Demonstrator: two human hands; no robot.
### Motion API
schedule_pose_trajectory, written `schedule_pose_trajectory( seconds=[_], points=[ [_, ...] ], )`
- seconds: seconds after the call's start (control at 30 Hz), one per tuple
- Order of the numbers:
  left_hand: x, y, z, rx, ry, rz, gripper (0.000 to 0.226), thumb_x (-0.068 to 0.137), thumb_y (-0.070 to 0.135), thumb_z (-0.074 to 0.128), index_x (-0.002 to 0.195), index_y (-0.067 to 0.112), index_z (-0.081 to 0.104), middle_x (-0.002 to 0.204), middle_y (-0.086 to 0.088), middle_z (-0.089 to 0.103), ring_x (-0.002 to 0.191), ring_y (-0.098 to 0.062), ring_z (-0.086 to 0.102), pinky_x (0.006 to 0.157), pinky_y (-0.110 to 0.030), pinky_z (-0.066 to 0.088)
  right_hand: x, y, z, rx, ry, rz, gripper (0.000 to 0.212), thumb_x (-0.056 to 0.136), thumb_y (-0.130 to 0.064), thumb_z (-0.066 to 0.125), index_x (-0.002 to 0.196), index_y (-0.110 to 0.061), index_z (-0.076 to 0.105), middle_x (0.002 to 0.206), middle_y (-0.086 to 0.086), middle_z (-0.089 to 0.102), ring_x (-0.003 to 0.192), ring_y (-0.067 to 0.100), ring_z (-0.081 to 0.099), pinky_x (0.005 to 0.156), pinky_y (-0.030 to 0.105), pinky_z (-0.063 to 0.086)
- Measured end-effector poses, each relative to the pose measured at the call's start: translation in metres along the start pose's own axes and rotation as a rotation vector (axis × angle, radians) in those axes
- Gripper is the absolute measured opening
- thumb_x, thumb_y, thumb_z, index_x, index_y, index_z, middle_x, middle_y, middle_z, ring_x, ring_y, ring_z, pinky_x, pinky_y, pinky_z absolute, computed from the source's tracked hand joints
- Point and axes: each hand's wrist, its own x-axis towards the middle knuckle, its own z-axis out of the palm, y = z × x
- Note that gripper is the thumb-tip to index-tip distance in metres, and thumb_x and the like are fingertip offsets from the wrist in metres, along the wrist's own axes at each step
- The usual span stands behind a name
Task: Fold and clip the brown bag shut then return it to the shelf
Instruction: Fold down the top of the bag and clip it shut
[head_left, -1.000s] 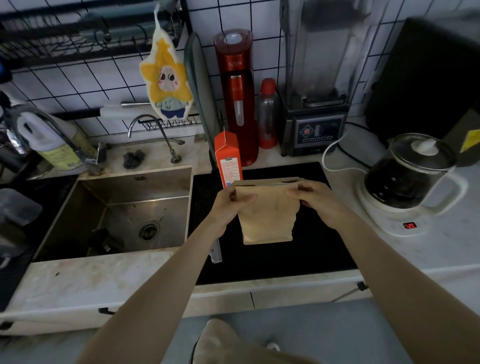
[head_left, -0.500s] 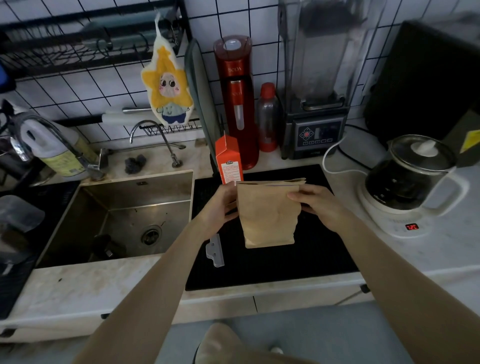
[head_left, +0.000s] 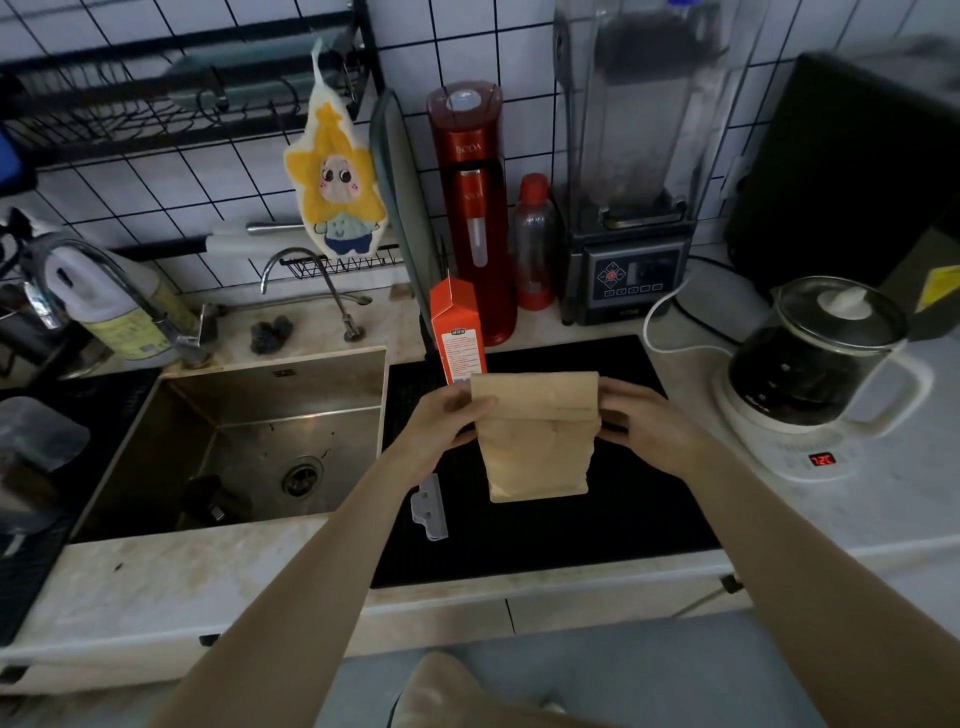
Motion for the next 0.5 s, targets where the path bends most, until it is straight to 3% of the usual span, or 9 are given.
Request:
schedule_pose_trajectory(
  seconds=[0.1, 0.2, 0.3, 0.5],
  points=[
    [0.002, 0.000, 0.003, 0.016, 0.055, 0.005, 0.029, 0.092, 0.019, 0.076, 0.121, 0.016, 0.073, 0.119, -0.003, 0.076, 0.112, -0.018, 0.072, 0.086, -0.028, 0.060, 0.000, -0.003, -0.005, 0.091, -0.015, -0.009, 0.037, 0.097, -0.033, 0.051, 0.127, -0.032, 0.072, 0.132, -0.001, 0.070, 0.128, 0.020, 0.060, 0.102, 0.039, 0.047],
    [0.002, 0.000, 0.008, 0.029, 0.089, 0.018, 0.030, 0.091, 0.015, 0.076, 0.120, 0.010, 0.072, 0.118, -0.006, 0.076, 0.111, -0.020, 0.072, 0.091, -0.031, 0.060, 0.000, -0.012, -0.002, -0.090, -0.045, -0.048, 0.039, 0.093, -0.052, 0.061, 0.128, -0.038, 0.070, 0.134, -0.007, 0.069, 0.132, 0.016, 0.057, 0.111, 0.041, 0.040],
    [0.003, 0.002, 0.011, 0.043, 0.097, 0.031, 0.032, 0.089, 0.013, 0.078, 0.120, 0.009, 0.072, 0.119, -0.008, 0.076, 0.111, -0.021, 0.072, 0.095, -0.034, 0.059, 0.001, -0.015, 0.004, -0.253, -0.094, -0.086, 0.048, 0.079, -0.042, 0.083, 0.124, -0.030, 0.073, 0.124, -0.003, 0.075, 0.119, 0.014, 0.068, 0.106, 0.037, 0.047],
    [0.007, 0.001, 0.007, 0.077, 0.057, 0.033, 0.028, 0.087, 0.019, 0.081, 0.115, 0.020, 0.076, 0.115, 0.000, 0.078, 0.108, -0.016, 0.074, 0.093, -0.029, 0.060, 0.011, -0.010, 0.006, -0.255, 0.000, -0.118, 0.034, 0.082, -0.024, 0.084, 0.114, -0.013, 0.078, 0.109, 0.006, 0.080, 0.106, 0.019, 0.075, 0.104, 0.041, 0.053]
  ],
)
